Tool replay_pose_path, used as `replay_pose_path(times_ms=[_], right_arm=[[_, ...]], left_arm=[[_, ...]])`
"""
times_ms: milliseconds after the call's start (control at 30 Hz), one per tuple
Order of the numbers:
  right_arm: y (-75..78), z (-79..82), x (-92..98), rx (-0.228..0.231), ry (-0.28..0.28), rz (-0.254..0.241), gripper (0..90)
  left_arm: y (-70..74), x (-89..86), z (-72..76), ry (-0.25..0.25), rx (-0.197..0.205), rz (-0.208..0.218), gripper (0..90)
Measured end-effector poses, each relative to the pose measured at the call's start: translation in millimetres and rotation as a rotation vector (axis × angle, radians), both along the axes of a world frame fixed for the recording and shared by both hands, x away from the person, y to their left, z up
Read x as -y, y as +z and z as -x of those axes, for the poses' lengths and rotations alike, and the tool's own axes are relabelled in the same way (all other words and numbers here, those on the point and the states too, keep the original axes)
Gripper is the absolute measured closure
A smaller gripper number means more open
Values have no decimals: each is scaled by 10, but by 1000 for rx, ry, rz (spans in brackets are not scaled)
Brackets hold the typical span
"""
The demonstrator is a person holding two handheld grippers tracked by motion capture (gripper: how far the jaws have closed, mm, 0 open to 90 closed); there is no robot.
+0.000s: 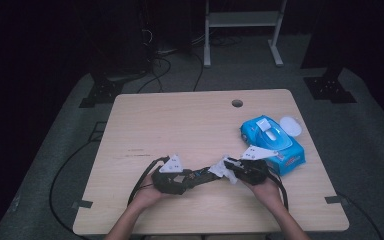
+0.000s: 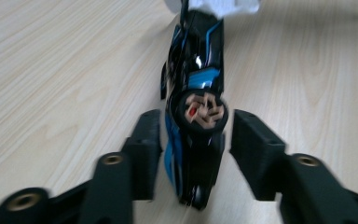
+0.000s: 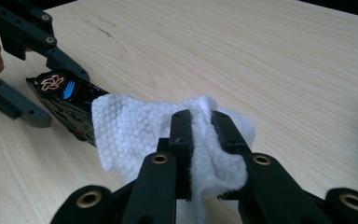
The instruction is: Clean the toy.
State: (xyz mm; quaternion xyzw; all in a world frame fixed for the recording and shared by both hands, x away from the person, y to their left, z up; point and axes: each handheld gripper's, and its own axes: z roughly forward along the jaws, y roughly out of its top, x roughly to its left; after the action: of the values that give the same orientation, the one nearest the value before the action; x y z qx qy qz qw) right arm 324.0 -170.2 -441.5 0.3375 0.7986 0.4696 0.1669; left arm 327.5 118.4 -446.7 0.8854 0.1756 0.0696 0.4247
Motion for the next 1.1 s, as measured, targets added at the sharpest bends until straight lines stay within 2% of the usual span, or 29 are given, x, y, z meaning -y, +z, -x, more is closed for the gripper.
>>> replay_pose_path(times_ms=[33,67,133,233,300,367,400,433,567,667,700,733,800,1000,1100], right_arm=[[0,0,0,0,0,0,791],[-2,-6,-6,-9,-2,-7,791],[-11,-32,-41,-9,3,-22,791],[-17,-28,-92,-2,15,-20,791],[-21,-23,-133,-6,28,-21,792],[-22,-31,-167,-1,37,-22,792],[-19,-31,-171,-2,35,-23,792],[-14,-36,-164,0,31,-21,793],[-25,-74,-75,-21,-4,-40,793],[-47,-90,-34,-39,-16,-59,793],[-51,-91,-36,-41,-16,-60,793],[-52,-92,-44,-46,-15,-64,792],[-55,-95,-56,-46,-11,-66,792],[-74,-95,-63,-47,-1,-56,792],[-68,-96,-32,-47,-8,-62,792]], left_arm=[[0,0,0,0,0,0,436],[14,49,-11,-1,2,-27,436],[29,139,-36,-2,19,-92,376],[35,218,-86,-14,6,-146,386],[35,216,-116,-13,0,-163,439],[32,180,-127,-14,-1,-174,564],[36,142,-143,-23,-23,-168,570],[38,121,-145,-25,-25,-170,572],[36,-7,-118,-12,-26,-181,577],[47,-98,-76,-7,-21,-205,582],[63,-103,-65,-2,-17,-214,575],[76,-94,-69,4,-22,-226,473],[114,-43,-82,2,-19,-254,387],[210,193,-164,-33,3,-291,359],[200,312,-209,-45,-6,-314,360]])
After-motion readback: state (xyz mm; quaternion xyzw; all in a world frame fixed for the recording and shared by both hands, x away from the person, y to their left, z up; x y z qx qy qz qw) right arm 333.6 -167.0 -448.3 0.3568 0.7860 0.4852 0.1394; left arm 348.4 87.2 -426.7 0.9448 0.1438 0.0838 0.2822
